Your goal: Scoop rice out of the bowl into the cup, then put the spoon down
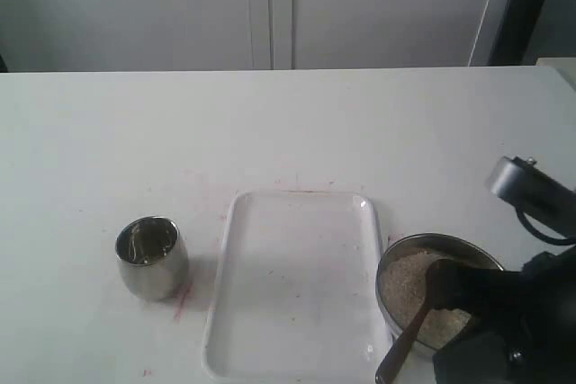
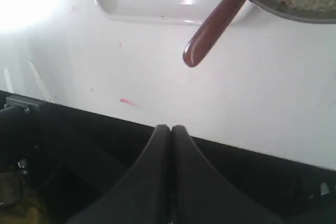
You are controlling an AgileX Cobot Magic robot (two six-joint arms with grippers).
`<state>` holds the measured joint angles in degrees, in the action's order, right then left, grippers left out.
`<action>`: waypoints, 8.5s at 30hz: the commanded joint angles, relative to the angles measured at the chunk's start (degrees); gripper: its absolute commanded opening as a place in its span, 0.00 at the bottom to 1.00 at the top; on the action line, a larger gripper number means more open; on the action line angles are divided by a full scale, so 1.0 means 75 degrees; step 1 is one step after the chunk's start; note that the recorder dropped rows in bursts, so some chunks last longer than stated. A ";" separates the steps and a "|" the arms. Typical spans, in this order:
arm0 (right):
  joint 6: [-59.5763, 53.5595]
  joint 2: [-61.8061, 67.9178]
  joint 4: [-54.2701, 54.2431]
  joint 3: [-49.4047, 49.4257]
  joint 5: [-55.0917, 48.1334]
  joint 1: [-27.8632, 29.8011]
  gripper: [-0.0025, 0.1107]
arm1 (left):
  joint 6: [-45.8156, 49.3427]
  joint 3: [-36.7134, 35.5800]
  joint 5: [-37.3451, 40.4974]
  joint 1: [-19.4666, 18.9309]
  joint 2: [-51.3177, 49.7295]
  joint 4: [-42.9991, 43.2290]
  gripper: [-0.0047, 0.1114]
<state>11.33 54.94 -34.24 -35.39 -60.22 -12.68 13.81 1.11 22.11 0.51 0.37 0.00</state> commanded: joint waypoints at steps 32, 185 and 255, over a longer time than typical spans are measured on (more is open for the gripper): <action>-0.2563 -0.1805 -0.4243 0.3810 0.4173 -0.0057 0.02 | -0.0045 -0.0070 0.0370 0.0030 -0.0050 -0.0043 0.16; -1.1309 0.4544 0.4618 -0.2279 0.0350 -0.3500 0.45 | -0.0045 -0.0070 0.0370 0.0030 -0.0050 -0.0043 0.16; -1.0894 0.3261 0.2558 -0.2279 0.1755 -0.2831 0.07 | -0.0045 -0.0070 0.0370 0.0030 -0.0050 -0.0043 0.16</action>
<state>-70.59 80.69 -11.82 -52.38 -49.05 -35.33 13.81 1.11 22.11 0.51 0.37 0.00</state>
